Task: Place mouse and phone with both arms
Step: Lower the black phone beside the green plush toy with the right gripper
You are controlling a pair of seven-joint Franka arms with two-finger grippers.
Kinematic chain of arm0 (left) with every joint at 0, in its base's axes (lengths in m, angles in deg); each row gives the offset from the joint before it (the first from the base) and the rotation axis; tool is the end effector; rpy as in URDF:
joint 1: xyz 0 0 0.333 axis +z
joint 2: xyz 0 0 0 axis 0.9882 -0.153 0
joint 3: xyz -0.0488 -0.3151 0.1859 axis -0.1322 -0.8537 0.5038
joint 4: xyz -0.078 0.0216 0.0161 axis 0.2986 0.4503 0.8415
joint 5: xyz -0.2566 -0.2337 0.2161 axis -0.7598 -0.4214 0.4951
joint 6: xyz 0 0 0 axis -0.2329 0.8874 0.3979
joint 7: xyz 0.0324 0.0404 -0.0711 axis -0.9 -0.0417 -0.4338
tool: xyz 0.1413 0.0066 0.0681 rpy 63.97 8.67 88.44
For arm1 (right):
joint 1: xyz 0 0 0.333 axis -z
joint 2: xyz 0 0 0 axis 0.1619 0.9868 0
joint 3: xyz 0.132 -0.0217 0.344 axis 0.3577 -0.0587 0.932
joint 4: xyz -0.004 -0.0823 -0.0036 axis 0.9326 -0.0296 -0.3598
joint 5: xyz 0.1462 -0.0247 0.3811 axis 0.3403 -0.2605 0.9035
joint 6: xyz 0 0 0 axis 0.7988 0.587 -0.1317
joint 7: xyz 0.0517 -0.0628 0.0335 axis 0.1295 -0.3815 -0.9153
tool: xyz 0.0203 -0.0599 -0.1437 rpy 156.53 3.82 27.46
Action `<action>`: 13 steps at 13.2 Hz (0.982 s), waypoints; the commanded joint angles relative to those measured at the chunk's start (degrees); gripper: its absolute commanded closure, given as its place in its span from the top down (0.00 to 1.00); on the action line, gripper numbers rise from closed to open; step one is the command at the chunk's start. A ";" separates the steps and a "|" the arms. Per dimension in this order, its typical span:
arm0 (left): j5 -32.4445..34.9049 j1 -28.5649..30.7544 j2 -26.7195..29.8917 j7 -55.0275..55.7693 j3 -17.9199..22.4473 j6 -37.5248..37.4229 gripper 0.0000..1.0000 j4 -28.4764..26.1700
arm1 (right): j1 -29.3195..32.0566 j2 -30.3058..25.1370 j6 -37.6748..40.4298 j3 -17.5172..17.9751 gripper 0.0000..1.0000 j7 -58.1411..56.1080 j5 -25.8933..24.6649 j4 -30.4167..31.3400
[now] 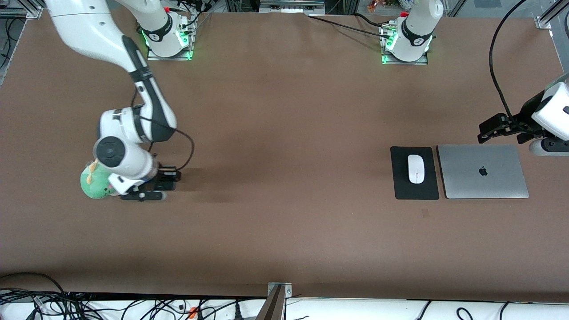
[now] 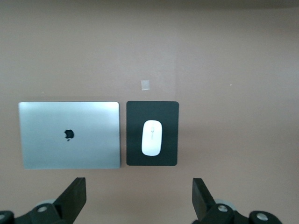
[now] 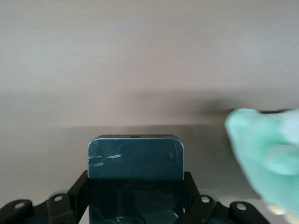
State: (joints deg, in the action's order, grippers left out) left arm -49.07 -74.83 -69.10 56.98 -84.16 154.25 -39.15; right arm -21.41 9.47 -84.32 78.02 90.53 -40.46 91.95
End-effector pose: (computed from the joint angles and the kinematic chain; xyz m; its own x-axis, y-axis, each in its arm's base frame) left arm 0.6337 -0.0052 0.5870 0.9993 0.0366 0.0008 0.0365 -0.9988 0.0335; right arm 0.6770 0.0866 0.2265 0.9987 -0.0278 -0.0438 -0.0247 -0.9973 0.0688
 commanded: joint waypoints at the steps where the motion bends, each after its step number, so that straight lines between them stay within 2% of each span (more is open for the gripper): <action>1: -1.90 1.36 -1.72 -1.76 0.03 -0.82 1.00 2.29 | 2.68 -4.53 -12.60 0.94 0.00 0.18 1.17 10.80; 3: -1.64 1.27 -2.08 -1.68 -0.06 -0.82 1.00 3.95 | 2.69 -3.48 -20.47 1.20 0.00 2.37 2.92 14.08; 13: 1.44 0.92 -2.08 -1.50 -0.68 -0.99 1.00 4.75 | 1.46 1.36 -27.35 2.34 0.00 2.04 3.02 13.56</action>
State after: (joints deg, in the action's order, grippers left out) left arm -48.98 -73.97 -70.19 56.70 -84.60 154.33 -36.34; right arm -19.84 10.82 -110.55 80.25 93.04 -38.20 105.47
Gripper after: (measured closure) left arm 0.000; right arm 0.203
